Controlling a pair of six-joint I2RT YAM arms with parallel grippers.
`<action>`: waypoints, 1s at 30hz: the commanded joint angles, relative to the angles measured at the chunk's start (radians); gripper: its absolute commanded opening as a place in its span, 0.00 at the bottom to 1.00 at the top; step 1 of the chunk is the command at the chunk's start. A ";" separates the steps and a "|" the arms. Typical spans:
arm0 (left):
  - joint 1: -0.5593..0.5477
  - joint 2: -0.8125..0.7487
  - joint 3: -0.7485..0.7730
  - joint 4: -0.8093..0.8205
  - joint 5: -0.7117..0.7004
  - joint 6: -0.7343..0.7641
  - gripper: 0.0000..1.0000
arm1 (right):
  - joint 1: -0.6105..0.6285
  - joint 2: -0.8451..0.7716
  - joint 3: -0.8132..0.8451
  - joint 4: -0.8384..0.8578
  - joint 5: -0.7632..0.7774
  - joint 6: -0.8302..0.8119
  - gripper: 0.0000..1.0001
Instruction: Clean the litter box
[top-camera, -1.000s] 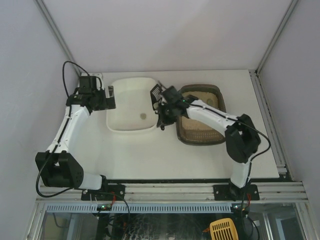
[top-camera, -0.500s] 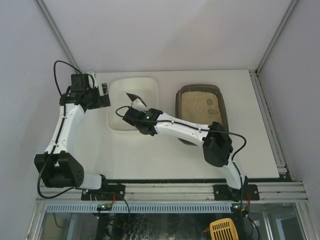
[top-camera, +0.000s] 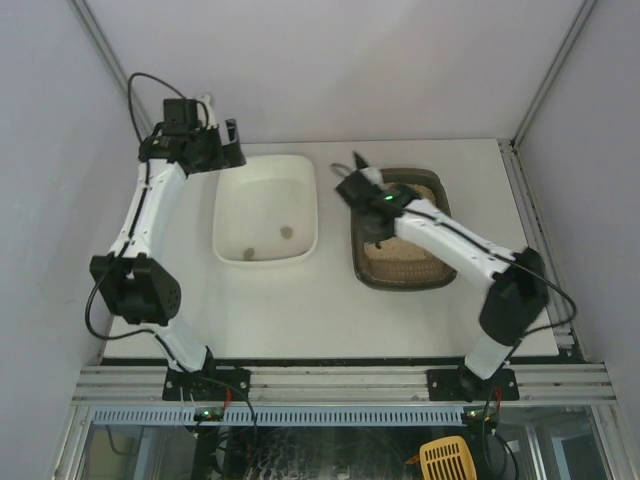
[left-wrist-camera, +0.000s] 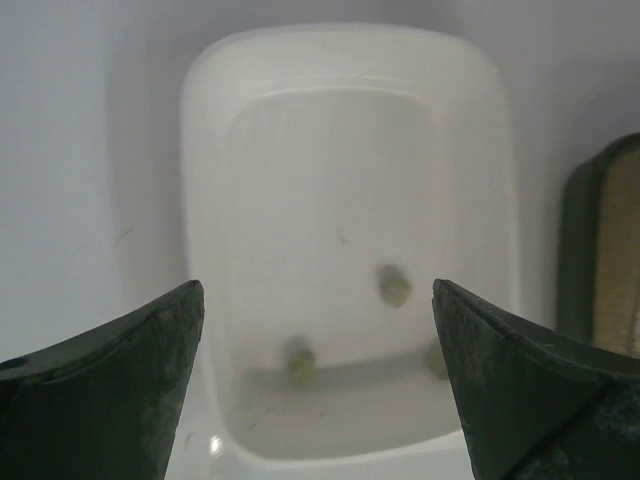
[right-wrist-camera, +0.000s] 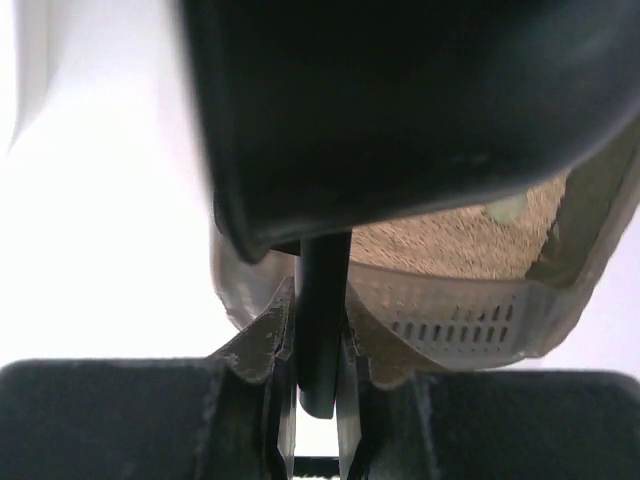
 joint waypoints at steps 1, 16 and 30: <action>-0.131 0.163 0.209 0.003 0.123 -0.109 0.99 | -0.202 -0.238 -0.172 -0.001 -0.349 0.113 0.00; -0.291 0.434 0.275 0.362 0.384 -0.688 1.00 | -0.557 -0.194 -0.229 -0.110 -0.607 0.136 0.00; -0.294 0.378 -0.010 0.577 0.368 -1.010 1.00 | -0.535 0.155 0.166 -0.378 -0.282 0.102 0.00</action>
